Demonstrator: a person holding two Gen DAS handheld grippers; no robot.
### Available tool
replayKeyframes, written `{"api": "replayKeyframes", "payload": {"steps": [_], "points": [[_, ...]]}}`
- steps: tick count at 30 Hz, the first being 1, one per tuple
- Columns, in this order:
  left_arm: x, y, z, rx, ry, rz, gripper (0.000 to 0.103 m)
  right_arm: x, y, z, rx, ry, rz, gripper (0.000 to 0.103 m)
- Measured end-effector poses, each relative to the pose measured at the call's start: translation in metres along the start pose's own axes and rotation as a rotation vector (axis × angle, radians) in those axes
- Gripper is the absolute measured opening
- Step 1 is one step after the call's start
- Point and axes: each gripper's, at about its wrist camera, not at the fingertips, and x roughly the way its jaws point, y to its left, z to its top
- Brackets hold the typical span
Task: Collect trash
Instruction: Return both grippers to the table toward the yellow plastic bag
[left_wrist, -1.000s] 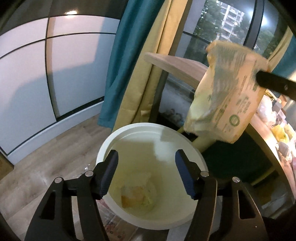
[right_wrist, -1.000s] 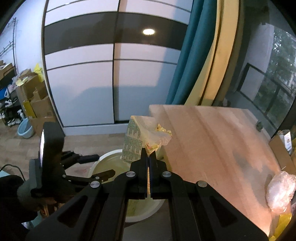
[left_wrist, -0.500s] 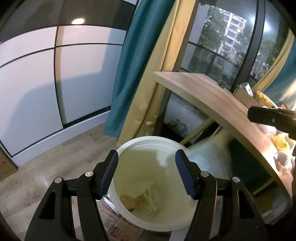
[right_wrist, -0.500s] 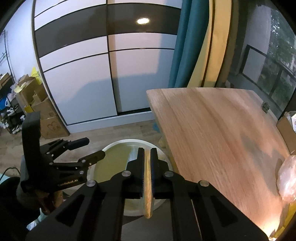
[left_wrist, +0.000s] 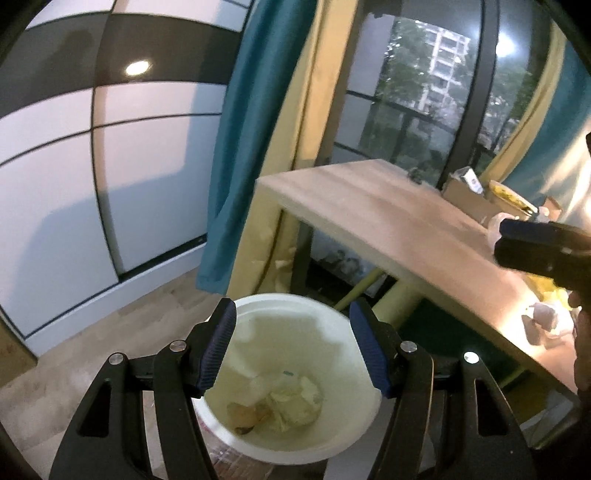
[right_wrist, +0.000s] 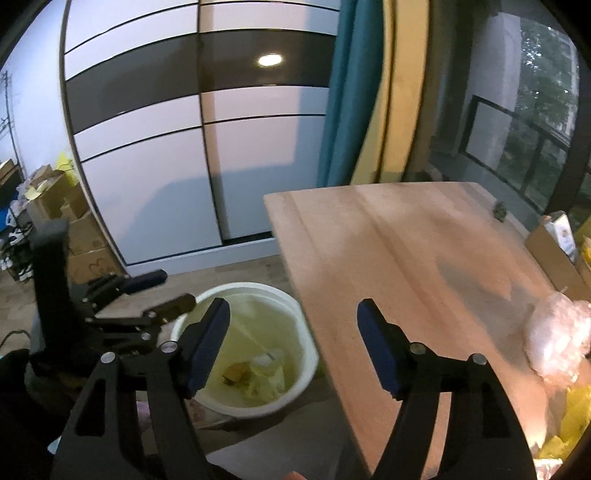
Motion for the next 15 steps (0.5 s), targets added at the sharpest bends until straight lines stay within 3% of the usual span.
{"api": "replayKeyframes", "payload": {"steps": [15], "points": [[-0.014,-0.101,0.021,0.136,-0.092,-0.115,0.069,-0.049,-0.063,-0.039,0.087,-0.026,-0.101,0.071]]}}
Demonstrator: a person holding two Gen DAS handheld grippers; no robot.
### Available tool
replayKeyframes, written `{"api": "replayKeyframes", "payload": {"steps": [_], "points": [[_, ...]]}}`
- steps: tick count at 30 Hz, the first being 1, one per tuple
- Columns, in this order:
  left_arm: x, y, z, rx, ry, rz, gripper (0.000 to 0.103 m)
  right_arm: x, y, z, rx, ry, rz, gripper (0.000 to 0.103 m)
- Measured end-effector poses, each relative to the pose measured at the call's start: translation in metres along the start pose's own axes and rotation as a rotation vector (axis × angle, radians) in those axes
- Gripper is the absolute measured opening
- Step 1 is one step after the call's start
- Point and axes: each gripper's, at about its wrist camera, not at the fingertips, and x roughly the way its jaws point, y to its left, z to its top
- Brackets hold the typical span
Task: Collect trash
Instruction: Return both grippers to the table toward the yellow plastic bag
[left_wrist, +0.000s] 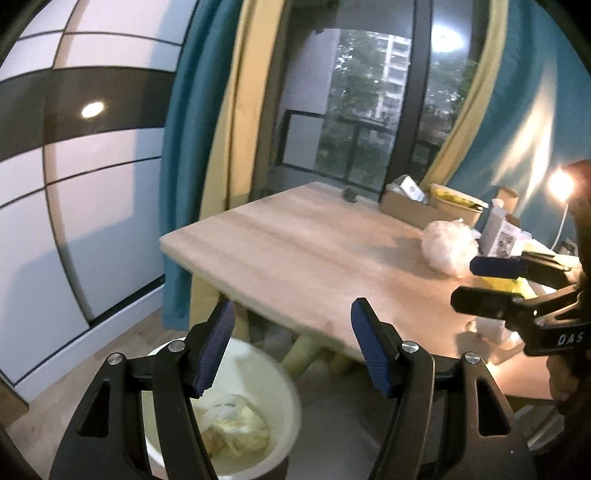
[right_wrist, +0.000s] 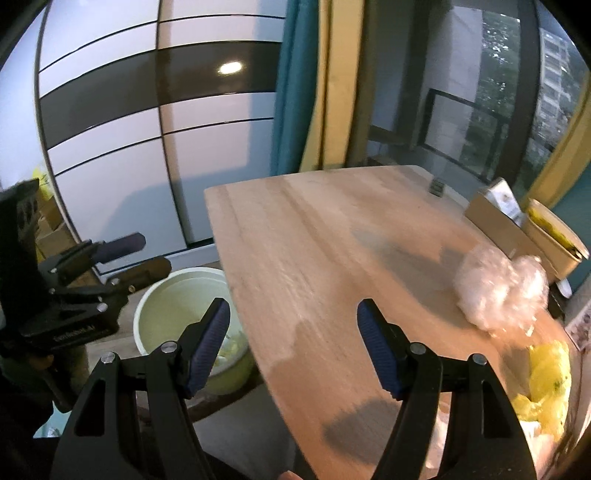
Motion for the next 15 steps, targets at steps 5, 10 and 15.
{"api": "replayKeyframes", "payload": {"steps": [5,10,15], "points": [[0.007,-0.032,0.007,0.036,0.002,-0.028,0.069,-0.014,-0.026,-0.015,0.043,-0.014,-0.016,0.071],[0.013,-0.060,0.012,0.068,0.009,-0.060,0.069,-0.025,-0.054,-0.027,0.085,-0.022,-0.038,0.071],[0.020,-0.088,0.017,0.113,0.015,-0.089,0.069,-0.033,-0.078,-0.039,0.129,-0.030,-0.059,0.071]]}}
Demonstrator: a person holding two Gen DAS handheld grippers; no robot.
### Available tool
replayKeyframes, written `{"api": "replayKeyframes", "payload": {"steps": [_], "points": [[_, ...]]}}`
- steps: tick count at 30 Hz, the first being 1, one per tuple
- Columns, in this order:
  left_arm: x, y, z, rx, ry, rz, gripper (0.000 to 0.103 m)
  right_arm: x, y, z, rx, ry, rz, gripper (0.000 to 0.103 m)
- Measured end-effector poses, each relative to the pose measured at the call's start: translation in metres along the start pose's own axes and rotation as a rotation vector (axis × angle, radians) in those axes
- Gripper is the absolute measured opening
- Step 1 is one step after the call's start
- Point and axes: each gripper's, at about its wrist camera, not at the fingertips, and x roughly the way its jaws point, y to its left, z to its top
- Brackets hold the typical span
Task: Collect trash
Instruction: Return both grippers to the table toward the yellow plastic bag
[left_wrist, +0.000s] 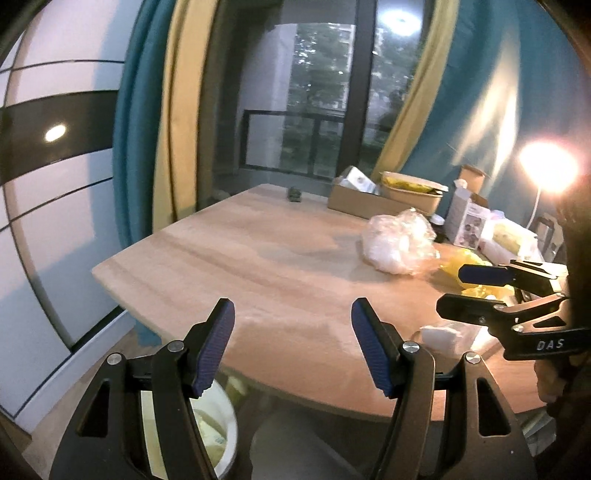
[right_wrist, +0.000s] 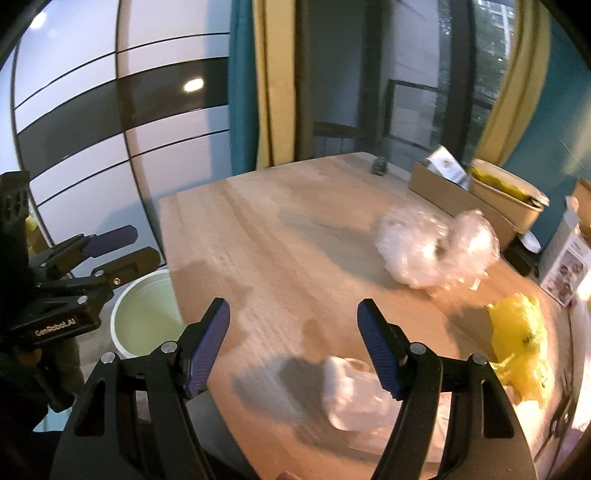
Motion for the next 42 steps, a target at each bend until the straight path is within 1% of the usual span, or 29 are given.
{"api": "replayKeyframes", "payload": {"steps": [5,11,16,23,33,38,42], "points": [[0.010,-0.021,0.007,0.036,0.005,-0.020,0.069,-0.008,-0.030,-0.010,0.052,-0.008,-0.027,0.071],[0.027,-0.046,0.019,0.062,0.019,-0.062,0.069,-0.015,-0.064,-0.015,0.102,-0.010,-0.068,0.071],[0.044,-0.066,0.028,0.089,0.046,-0.104,0.069,-0.018,-0.087,-0.018,0.131,-0.010,-0.091,0.071],[0.068,-0.086,0.040,0.124,0.066,-0.127,0.069,-0.022,-0.119,-0.018,0.181,-0.025,-0.125,0.071],[0.117,-0.119,0.065,0.169,0.079,-0.179,0.070,-0.030,-0.177,-0.019,0.270,-0.038,-0.214,0.071],[0.145,-0.134,0.076,0.209,0.089,-0.198,0.070,-0.026,-0.202,-0.023,0.313,-0.027,-0.254,0.071],[0.173,-0.143,0.082,0.234,0.100,-0.197,0.071,-0.021,-0.215,-0.028,0.337,-0.007,-0.270,0.071]]}}
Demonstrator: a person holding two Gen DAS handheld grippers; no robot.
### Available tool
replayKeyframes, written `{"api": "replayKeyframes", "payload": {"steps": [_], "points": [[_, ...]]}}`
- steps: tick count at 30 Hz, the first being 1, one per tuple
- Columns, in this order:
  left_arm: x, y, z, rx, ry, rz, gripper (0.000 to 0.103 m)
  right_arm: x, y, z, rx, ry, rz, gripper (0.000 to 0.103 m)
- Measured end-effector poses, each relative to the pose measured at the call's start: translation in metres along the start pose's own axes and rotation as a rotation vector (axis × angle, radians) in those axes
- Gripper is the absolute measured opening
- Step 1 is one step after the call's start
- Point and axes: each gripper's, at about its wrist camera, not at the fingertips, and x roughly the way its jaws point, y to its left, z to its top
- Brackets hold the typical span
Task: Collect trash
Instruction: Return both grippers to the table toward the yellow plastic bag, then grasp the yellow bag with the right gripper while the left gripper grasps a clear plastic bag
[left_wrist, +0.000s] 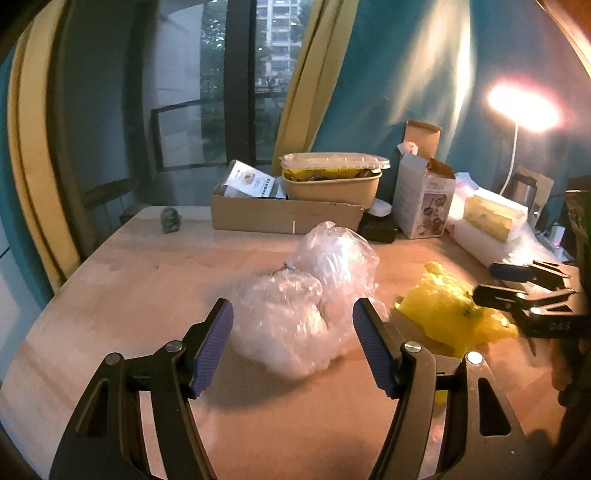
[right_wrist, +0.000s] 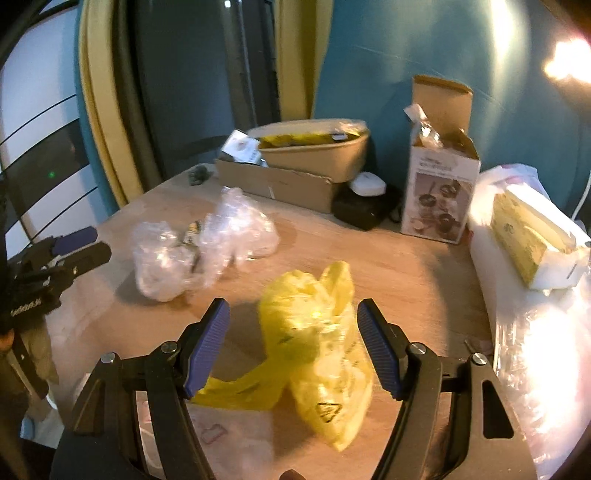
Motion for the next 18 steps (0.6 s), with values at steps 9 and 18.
{"api": "replayKeyframes", "payload": {"steps": [9,18], "points": [[0.053,0.004,0.006,0.017,0.068,0.020,0.071,0.024,-0.014,-0.007,0.035,0.082,-0.013,0.071],[0.078,0.002,-0.005,0.016,0.173,0.004,0.071,0.037,-0.023,-0.015,0.087,0.143,0.010,0.071]]}}
